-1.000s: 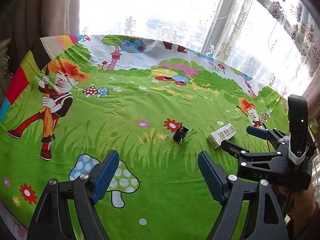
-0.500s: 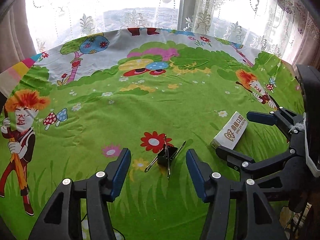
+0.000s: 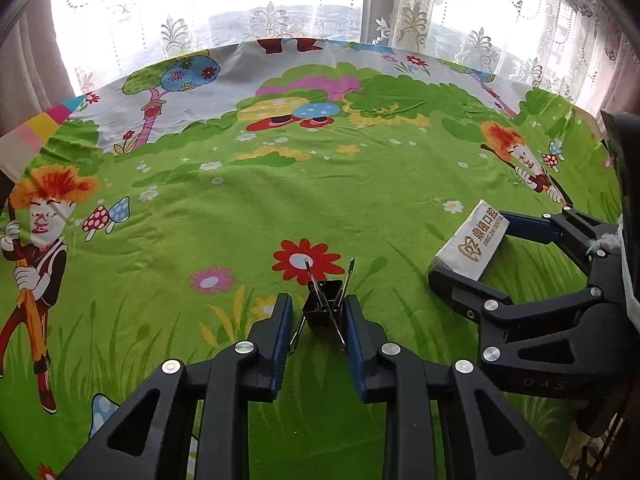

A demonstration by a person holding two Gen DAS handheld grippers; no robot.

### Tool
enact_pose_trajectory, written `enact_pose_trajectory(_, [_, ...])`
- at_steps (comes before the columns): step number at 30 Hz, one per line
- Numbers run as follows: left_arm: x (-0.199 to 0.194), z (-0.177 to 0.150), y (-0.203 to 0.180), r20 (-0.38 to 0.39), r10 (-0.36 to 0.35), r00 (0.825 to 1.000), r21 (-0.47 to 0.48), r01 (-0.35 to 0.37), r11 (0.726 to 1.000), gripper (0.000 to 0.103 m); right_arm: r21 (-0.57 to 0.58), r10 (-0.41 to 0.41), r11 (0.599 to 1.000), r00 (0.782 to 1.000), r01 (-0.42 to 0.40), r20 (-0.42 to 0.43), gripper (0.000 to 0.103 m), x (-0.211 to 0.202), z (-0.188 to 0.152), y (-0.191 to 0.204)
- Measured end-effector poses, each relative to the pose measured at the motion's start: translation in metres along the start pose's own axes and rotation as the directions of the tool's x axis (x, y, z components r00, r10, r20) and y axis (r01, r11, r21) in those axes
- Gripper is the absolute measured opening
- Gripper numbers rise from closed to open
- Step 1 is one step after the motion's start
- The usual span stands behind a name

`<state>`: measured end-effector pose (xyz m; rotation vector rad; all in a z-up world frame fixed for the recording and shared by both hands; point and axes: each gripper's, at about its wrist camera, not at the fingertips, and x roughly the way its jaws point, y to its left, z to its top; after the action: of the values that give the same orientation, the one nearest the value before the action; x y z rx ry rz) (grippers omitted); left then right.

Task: Organize rigid objects
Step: 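Grasp the black binder clip with the left gripper while the right grasps the DING ZHI DENTAL box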

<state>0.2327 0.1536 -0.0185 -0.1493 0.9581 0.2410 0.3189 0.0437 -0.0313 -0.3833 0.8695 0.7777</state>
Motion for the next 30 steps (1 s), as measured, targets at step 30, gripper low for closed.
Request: enact_pose_trajectory(30, [-0.072,-0.091,0.002,-0.055,-0.052,0.997,-0.249,0.037,0.968,0.027,0.057,0.023,0.998,0.996,-0.018,-0.082,0.085,-0.06,-0.066,0.039])
